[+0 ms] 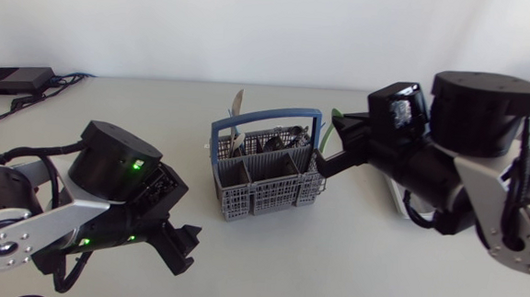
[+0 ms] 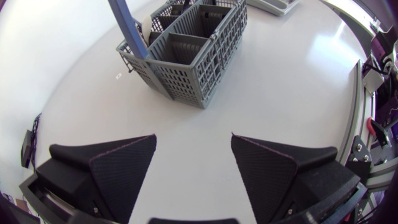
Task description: Sort the cutlery from the basket into the organizer compartments.
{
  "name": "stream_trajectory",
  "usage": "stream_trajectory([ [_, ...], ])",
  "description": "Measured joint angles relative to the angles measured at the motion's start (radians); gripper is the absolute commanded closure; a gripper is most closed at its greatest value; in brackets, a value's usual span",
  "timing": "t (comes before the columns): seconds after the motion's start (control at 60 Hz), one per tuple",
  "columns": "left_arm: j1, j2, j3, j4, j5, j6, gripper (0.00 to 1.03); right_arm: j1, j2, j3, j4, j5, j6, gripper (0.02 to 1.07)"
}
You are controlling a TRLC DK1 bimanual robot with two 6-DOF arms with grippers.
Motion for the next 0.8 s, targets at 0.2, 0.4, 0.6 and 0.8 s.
stream_trajectory([
  [0.2,0.0,0.0,0.0,-0.005,0.0,0.0,0.2,-0.253,-0.061,0.116,-0.294,-0.389,0.021,1.02],
  [0.4,0.0,-0.001,0.0,-0.01,0.0,0.0,0.2,-0.518,-0.055,0.226,-0.506,-0.653,-0.108,1.02],
  [0.6,0.0,-0.001,0.002,-0.023,0.0,0.0,0.2,-0.665,0.013,0.264,-0.657,-0.703,-0.333,1.02],
  [0.8,0.0,-0.001,0.006,-0.024,0.0,0.0,0.2,-0.812,0.122,0.314,-0.767,-0.676,-0.611,1.02],
])
